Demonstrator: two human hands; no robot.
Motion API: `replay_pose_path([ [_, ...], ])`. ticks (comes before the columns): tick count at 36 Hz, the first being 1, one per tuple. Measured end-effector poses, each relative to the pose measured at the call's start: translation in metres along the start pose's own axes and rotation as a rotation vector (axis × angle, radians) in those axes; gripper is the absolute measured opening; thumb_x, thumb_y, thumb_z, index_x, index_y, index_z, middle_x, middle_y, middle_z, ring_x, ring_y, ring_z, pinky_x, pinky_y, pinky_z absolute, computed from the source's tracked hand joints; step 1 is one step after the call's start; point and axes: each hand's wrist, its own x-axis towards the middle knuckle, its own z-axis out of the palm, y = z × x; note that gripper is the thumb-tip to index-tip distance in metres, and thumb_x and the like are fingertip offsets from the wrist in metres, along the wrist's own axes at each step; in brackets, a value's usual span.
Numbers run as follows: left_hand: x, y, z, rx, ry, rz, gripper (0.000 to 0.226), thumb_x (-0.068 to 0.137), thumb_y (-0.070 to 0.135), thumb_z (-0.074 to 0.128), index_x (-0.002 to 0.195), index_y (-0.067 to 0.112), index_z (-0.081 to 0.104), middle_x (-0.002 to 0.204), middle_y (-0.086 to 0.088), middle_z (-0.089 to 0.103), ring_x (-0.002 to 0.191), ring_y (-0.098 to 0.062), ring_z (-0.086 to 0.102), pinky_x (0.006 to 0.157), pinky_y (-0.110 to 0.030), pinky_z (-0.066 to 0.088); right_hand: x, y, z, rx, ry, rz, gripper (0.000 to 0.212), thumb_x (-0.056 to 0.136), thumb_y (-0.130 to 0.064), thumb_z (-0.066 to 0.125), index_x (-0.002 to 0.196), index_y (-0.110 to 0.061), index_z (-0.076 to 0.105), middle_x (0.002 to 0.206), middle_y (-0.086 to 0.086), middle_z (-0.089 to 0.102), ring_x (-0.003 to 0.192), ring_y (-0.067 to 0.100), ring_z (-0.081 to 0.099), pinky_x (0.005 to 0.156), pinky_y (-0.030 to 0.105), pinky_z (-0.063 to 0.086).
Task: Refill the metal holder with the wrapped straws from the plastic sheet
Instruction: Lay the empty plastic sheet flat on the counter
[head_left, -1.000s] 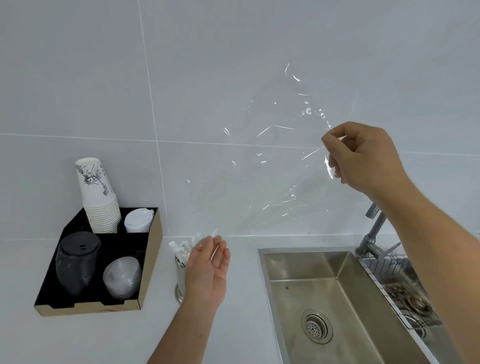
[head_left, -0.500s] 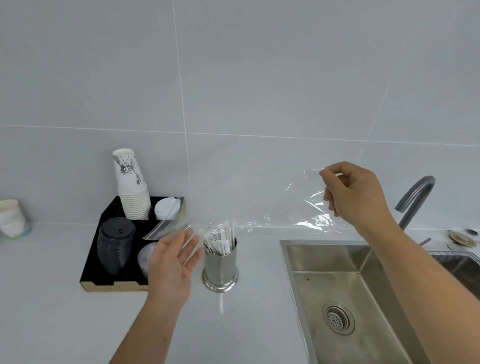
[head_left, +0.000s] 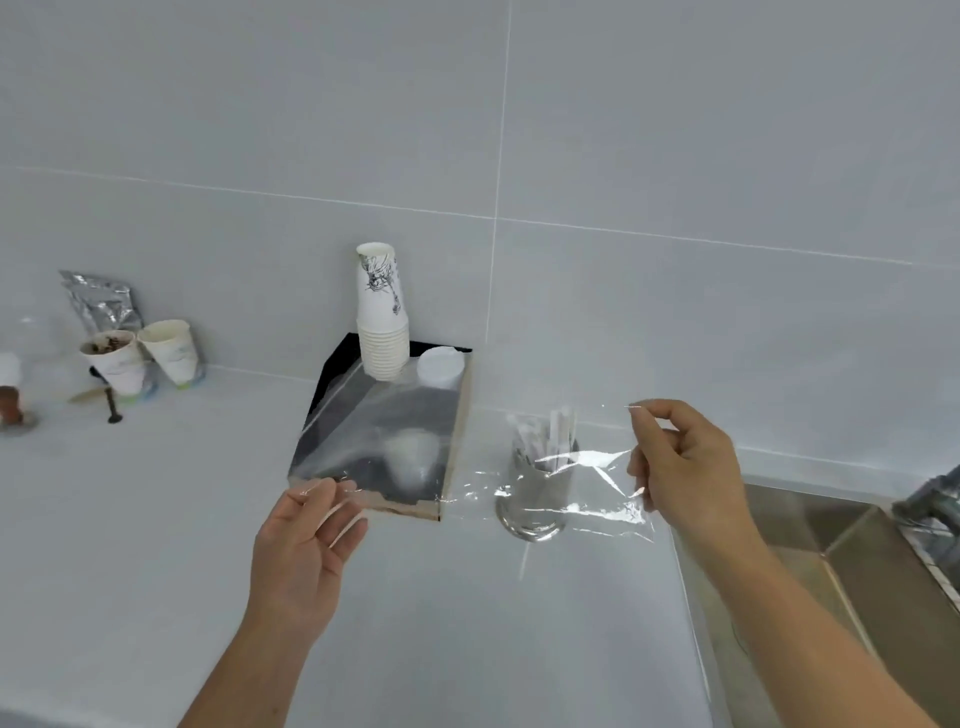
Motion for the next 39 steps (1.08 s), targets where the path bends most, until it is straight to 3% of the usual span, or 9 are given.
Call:
replay_pose_path([
  [4, 0.002, 0.000, -0.045, 0.008, 0.138, -0.042, 0.016, 0.095, 0.013, 0.056, 0.081, 0.017, 0.063, 0.072, 0.003, 0.071, 0.062, -0.009, 0.068, 0.055, -0.020, 0.057, -0.018, 0.022, 0.040, 0.007, -0.139, 0.076, 0.017, 0.095, -0.025, 0.057, 0.111, -0.029, 0.062, 0.056, 0.007, 0.058, 0.038, 0.017, 0.045, 0.045, 0.027, 0.045],
  [8, 0.006, -0.003, -0.058, 0.031, 0.182, -0.095, 0.014, 0.093, 0.012, 0.059, 0.081, 0.017, 0.063, 0.070, 0.003, 0.070, 0.064, -0.010, 0.067, 0.058, -0.020, 0.056, -0.026, 0.036, 0.051, 0.019, -0.260, 0.137, 0.044, 0.093, -0.021, 0.062, 0.132, -0.036, 0.049, 0.052, 0.004, 0.054, 0.044, 0.019, 0.050, 0.053, 0.037, 0.051],
  [12, 0.010, -0.006, -0.088, 0.065, 0.241, -0.135, 0.011, 0.093, 0.011, 0.059, 0.083, 0.016, 0.062, 0.072, 0.002, 0.070, 0.071, -0.014, 0.066, 0.069, -0.027, 0.052, -0.038, 0.053, 0.074, 0.002, -0.380, 0.182, 0.064, 0.092, -0.015, 0.063, 0.143, -0.041, 0.034, 0.053, -0.003, 0.057, 0.048, 0.014, 0.054, 0.051, 0.030, 0.052],
  [15, 0.012, -0.009, -0.107, 0.096, 0.298, -0.169, 0.009, 0.093, 0.011, 0.060, 0.085, 0.016, 0.062, 0.081, -0.001, 0.068, 0.077, -0.017, 0.065, 0.072, -0.029, 0.049, -0.049, 0.068, 0.088, 0.003, -0.408, 0.230, 0.072, 0.092, -0.010, 0.063, 0.147, -0.041, 0.029, 0.062, 0.005, 0.062, 0.048, 0.017, 0.052, 0.050, 0.031, 0.051],
  [18, 0.012, -0.012, -0.126, 0.139, 0.328, -0.201, 0.008, 0.093, 0.011, 0.061, 0.086, 0.016, 0.062, 0.084, -0.003, 0.067, 0.080, -0.018, 0.065, 0.073, -0.030, 0.049, -0.061, 0.087, 0.098, 0.047, -0.425, 0.319, 0.072, 0.091, -0.005, 0.063, 0.146, -0.039, 0.032, 0.069, 0.015, 0.061, 0.050, 0.022, 0.049, 0.049, 0.033, 0.049],
  [27, 0.010, -0.039, -0.178, 0.226, 0.397, -0.303, 0.005, 0.092, 0.012, 0.062, 0.096, 0.011, 0.064, 0.088, -0.005, 0.067, 0.086, -0.021, 0.067, 0.074, -0.031, 0.051, -0.100, 0.140, 0.119, 0.105, -0.444, 0.527, 0.074, 0.088, 0.008, 0.059, 0.144, -0.034, 0.036, 0.074, 0.016, 0.066, 0.053, 0.021, 0.058, 0.054, 0.033, 0.053],
  [35, 0.008, -0.057, -0.217, 0.299, 0.452, -0.397, 0.003, 0.093, 0.009, 0.061, 0.091, 0.010, 0.064, 0.090, -0.009, 0.067, 0.085, -0.023, 0.066, 0.075, -0.034, 0.052, -0.138, 0.180, 0.128, 0.131, -0.480, 0.715, 0.074, 0.087, 0.012, 0.059, 0.146, -0.025, 0.037, 0.072, 0.016, 0.060, 0.057, 0.023, 0.057, 0.058, 0.033, 0.055],
  [39, 0.010, -0.058, -0.233, 0.410, 0.434, -0.417, 0.003, 0.091, 0.005, 0.062, 0.093, 0.007, 0.063, 0.086, -0.014, 0.065, 0.070, -0.019, 0.066, 0.074, -0.034, 0.054, -0.151, 0.190, 0.135, 0.087, -0.467, 0.763, 0.073, 0.086, 0.014, 0.058, 0.146, -0.022, 0.038, 0.070, 0.018, 0.057, 0.058, 0.024, 0.057, 0.061, 0.038, 0.057],
])
